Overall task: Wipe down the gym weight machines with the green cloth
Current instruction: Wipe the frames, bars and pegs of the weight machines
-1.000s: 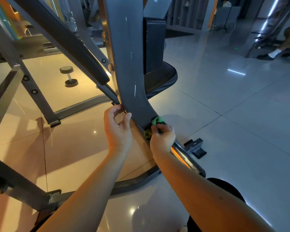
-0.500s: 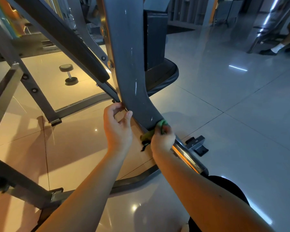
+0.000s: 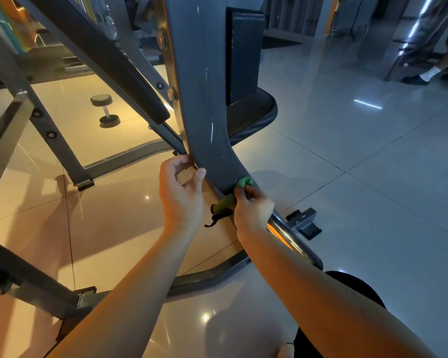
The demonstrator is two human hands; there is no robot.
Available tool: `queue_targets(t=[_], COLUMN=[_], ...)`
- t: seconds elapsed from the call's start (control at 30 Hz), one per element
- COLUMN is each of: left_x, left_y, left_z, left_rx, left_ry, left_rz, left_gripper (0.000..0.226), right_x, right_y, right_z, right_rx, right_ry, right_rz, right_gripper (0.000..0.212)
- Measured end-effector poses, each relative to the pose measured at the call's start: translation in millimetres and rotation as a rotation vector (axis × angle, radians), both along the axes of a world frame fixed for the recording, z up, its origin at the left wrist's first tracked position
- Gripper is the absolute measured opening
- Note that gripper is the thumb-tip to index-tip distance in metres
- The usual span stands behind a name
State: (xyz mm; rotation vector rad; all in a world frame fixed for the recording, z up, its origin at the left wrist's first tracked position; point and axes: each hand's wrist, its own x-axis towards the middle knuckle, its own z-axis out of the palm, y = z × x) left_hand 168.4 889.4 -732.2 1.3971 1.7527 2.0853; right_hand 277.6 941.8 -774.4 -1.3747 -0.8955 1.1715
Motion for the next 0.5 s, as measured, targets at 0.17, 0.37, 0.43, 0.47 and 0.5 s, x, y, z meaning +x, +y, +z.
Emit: queue_targets(t=[0.17,0.37,0.43,0.47,0.5], left_x=[-9.0,-3.4,-2.5,-2.3,-2.3], left_y=[3.2,-2.3,-4.2,-5.2,-5.8], left_z=[7.0,16.6,19.6,20.6,21.1], left_rx=[0.012,-0.031,-0.042,-0.039,-0.034], left_ry=[0.014,-0.021,-0.042,-0.047,-0.049], left_rz=[0.069,0.076,0.069,0.067,0.067], left_gripper=[0.023,0.022,0.021,0.02,0.019], right_x=[-1.6,16.5,15.7,12.9,9.5], right_y=[-2.9,-0.9,-2.5,-3.6,-4.7], right_z=[40.1,8.7,15.2,22.3,30.9], right_rx=[0.395,0.161,0.151,0.195,0.263], right_ry=[-0.174,-0.218,-0.199,-0.19,-0.192], right_rz=[0.088,0.068,0.057,0.067,0.088], right_gripper=[0.012,0.018,0.02,0.018,0.016])
